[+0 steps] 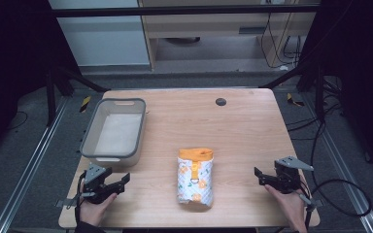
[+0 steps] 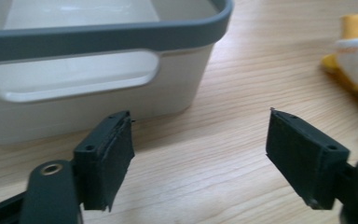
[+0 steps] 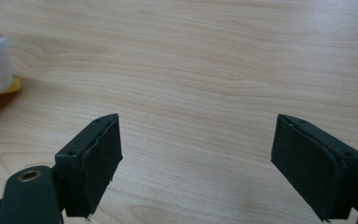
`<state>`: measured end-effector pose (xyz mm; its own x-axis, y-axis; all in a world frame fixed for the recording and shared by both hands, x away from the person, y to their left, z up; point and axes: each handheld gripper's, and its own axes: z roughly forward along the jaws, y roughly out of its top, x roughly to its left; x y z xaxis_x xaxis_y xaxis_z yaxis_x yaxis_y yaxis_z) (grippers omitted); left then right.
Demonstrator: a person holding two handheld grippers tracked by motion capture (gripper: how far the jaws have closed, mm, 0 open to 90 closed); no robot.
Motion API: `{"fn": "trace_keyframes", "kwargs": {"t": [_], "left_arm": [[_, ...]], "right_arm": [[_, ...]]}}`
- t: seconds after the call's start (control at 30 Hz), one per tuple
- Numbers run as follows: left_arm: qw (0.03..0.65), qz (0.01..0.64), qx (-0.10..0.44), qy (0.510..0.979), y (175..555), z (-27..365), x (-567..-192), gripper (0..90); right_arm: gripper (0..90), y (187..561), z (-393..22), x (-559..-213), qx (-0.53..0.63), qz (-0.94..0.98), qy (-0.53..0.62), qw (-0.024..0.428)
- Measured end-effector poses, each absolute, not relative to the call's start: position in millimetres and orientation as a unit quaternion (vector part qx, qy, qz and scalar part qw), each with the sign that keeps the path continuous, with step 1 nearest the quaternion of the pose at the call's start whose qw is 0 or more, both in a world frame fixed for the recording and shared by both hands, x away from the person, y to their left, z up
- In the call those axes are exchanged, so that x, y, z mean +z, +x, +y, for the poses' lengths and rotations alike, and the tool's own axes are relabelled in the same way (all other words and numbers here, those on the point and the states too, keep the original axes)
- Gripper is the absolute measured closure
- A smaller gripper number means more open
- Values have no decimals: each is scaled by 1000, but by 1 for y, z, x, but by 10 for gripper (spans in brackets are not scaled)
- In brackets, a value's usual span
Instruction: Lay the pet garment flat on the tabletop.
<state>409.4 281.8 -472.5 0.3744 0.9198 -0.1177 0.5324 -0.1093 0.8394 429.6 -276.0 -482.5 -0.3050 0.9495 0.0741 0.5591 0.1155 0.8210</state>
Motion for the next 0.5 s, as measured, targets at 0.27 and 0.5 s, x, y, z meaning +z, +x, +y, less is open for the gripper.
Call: {"fn": "trace_keyframes", "kwargs": {"t": [0.27, 0.5], "left_arm": [[450, 488, 198, 721, 405, 273, -467, 336], [454, 461, 183, 740, 408, 265, -465, 356]], "right_arm": [[219, 424, -271, -474, 426, 704, 519, 232], [274, 422, -266, -467, 451, 702, 508, 212]]}}
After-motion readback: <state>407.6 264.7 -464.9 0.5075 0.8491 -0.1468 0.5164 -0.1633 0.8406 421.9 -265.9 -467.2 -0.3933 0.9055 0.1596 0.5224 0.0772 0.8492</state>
